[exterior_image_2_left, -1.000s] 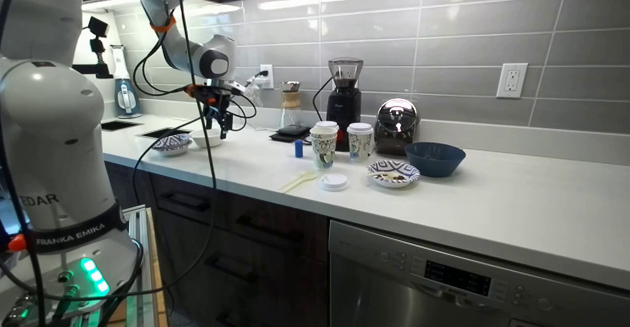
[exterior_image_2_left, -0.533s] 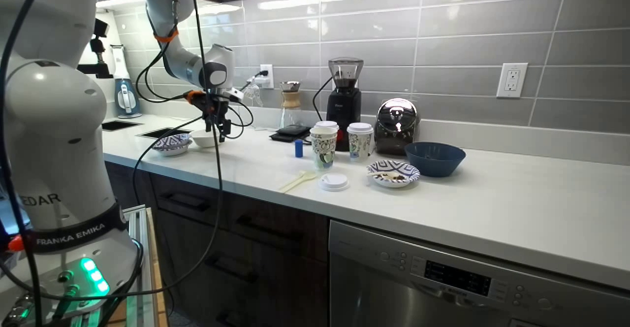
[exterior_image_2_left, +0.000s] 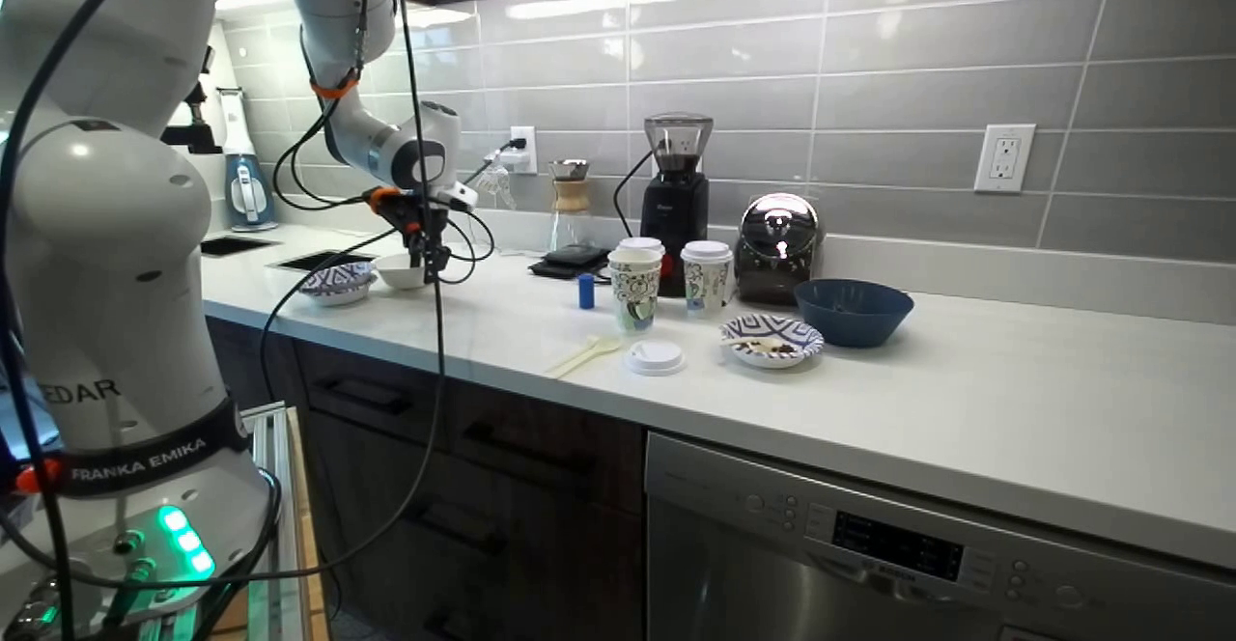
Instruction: Pick up the white bowl and move it to the right side of the kitchen counter
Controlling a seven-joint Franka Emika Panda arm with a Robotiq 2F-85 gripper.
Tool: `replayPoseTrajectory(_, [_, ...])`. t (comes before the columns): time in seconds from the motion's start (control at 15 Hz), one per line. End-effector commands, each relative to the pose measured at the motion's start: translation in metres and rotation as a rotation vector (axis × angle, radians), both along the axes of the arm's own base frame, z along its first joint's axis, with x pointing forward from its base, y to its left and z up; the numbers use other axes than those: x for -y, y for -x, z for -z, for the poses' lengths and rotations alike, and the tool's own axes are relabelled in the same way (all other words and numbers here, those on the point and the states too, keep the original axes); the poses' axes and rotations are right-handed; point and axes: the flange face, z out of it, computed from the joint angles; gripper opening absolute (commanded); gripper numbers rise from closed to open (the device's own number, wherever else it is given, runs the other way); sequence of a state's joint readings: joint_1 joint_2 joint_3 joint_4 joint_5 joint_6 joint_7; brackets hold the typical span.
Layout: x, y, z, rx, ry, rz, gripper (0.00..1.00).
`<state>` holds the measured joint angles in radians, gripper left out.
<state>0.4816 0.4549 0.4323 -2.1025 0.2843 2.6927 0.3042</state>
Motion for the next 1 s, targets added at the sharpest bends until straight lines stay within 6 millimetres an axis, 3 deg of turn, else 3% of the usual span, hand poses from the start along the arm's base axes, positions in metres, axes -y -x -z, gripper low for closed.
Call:
replayPoseTrajectory(0.0, [-0.009,-0.005,0.003,0.002,-0.034,0.040,0.23])
replayPoseTrajectory(0.2, [-0.008,-0.006,0.002,-0.002,-0.043,0.046,0.02])
replayPoseTrajectory(0.27, [-0.007,-0.007,0.001,-0.004,-0.048,0.050,0.00])
replayPoseTrajectory(0.6, [0.018,-0.018,-0.014,-0.001,-0.066,0.126,0.01])
replayPoseTrajectory(0.93, [0.070,-0.042,-0.031,0.016,-0.071,0.287,0.01])
